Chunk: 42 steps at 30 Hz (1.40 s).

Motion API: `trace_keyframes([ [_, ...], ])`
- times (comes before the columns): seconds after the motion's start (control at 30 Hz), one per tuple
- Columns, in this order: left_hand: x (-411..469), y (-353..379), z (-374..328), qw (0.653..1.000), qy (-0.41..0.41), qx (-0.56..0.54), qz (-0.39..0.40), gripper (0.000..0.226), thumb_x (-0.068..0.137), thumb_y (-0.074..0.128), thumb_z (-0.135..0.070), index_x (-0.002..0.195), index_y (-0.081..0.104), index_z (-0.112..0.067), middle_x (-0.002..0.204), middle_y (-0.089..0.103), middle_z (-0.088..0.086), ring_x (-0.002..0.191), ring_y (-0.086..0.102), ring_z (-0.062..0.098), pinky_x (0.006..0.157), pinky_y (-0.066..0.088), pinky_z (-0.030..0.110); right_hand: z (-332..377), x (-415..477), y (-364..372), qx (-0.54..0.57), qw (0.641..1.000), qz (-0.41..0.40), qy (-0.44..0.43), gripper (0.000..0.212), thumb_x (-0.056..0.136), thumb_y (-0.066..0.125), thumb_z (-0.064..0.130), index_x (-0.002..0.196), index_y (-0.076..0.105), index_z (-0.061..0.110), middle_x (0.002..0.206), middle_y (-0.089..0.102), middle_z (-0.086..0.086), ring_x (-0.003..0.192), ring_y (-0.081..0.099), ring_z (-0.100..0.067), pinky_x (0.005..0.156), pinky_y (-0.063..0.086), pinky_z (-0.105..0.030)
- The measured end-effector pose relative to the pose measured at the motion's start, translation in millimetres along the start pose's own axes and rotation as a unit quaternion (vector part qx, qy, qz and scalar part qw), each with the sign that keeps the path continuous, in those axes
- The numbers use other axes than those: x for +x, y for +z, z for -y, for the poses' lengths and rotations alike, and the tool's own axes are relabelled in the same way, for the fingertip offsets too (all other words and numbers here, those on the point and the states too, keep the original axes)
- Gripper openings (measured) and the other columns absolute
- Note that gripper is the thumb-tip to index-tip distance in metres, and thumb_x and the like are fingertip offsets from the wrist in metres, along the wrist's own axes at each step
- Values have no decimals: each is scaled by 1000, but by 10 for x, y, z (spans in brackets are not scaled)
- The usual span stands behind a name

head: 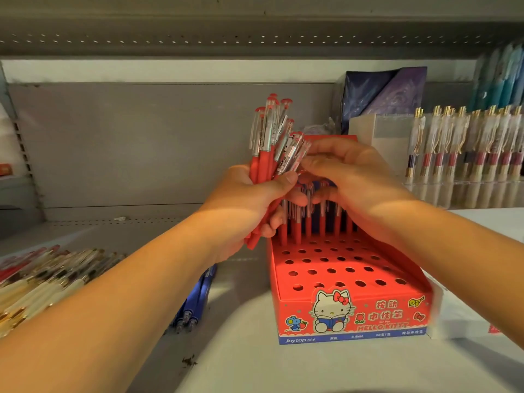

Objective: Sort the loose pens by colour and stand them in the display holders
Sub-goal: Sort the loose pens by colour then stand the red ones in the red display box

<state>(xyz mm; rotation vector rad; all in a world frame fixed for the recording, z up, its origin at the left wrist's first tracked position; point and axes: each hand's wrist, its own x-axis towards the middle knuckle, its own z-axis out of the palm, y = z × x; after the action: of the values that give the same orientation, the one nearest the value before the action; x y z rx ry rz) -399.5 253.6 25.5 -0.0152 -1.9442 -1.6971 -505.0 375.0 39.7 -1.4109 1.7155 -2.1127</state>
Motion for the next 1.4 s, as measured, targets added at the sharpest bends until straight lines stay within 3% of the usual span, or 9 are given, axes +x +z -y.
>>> trace_keyframes([
  [0.3, 0, -6, -23, 999, -36, -3, -13, 11, 97, 60, -23, 97, 63, -12, 78, 73, 8, 47, 62, 19, 39, 45, 23, -21, 10, 11, 93, 994, -13, 46, 13, 93, 58, 2, 85, 66, 10, 79, 73, -8, 74, 70, -20, 75, 59, -33],
  [0.43, 27, -44, -34, 996, -45, -11, -74, 9, 96, 62, -27, 93, 61, -18, 67, 70, 2, 51, 66, 19, 43, 52, 27, 35, 69, -60, 109, 990, -82, 47, 20, 95, 48, -5, 93, 64, 7, 82, 74, -10, 73, 72, -22, 67, 61, -32],
  [0.57, 62, -100, -10, 992, -29, 23, -124, 21, 96, 62, -29, 104, 61, -10, 51, 56, -2, 36, 43, 14, 38, 35, 19, 37, 121, -160, 27, 993, -114, 2, 21, 95, 53, -1, 106, 61, 15, 91, 75, -6, 74, 74, -20, 60, 59, -32],
  [0.67, 54, -89, -13, 994, -34, 2, -108, 19, 96, 61, -30, 99, 57, -12, 48, 46, -5, 35, 31, 11, 38, 22, 15, -32, 138, -201, -119, 987, -99, -44, 31, 94, 55, -1, 97, 60, 29, 94, 71, -3, 74, 73, -17, 56, 60, -30],
  [0.77, 34, -69, -30, 995, -49, -18, -84, 19, 95, 63, -33, 91, 55, -17, 49, 43, -5, 34, 28, 9, 38, 20, 13, -105, 126, -200, -180, 980, -62, -57, 42, 94, 55, 0, 89, 60, 42, 89, 68, 5, 76, 71, -15, 59, 61, -32],
  [0.9, 24, -67, -80, 994, -67, -54, -74, 16, 96, 57, -26, 109, 56, -16, 51, 43, -1, 32, 25, 9, 36, 19, 12, -122, 116, -189, -223, 971, -45, -74, 50, 94, 55, 2, 86, 59, 51, 93, 65, 5, 83, 70, -17, 62, 62, -42],
  [1.1, 36, -58, -75, 993, -52, -58, -90, 20, 97, 50, -15, 113, 56, -4, 55, 50, 3, 34, 29, 11, 37, 19, 13, -112, 120, -208, -231, 970, -30, -74, 47, 94, 53, -1, 89, 59, 45, 84, 65, 8, 75, 70, -14, 61, 62, -40],
  [1.27, 33, -45, -51, 996, -29, -41, -73, 14, 100, 52, -15, 87, 51, -9, 57, 58, 3, 32, 33, 10, 35, 21, 13, -79, 138, -236, -232, 971, -16, -52, 48, 88, 52, -5, 85, 63, 41, 75, 66, 12, 68, 69, -14, 58, 62, -39],
  [1.4, 24, -43, -47, 997, -25, -3, -66, 11, 99, 56, -21, 93, 58, -12, 65, 69, 4, 29, 36, 9, 35, 21, 13, -136, 107, -219, -280, 959, 37, 21, 40, 87, 52, -6, 84, 63, 33, 83, 68, -2, 67, 71, -19, 59, 62, -37],
])
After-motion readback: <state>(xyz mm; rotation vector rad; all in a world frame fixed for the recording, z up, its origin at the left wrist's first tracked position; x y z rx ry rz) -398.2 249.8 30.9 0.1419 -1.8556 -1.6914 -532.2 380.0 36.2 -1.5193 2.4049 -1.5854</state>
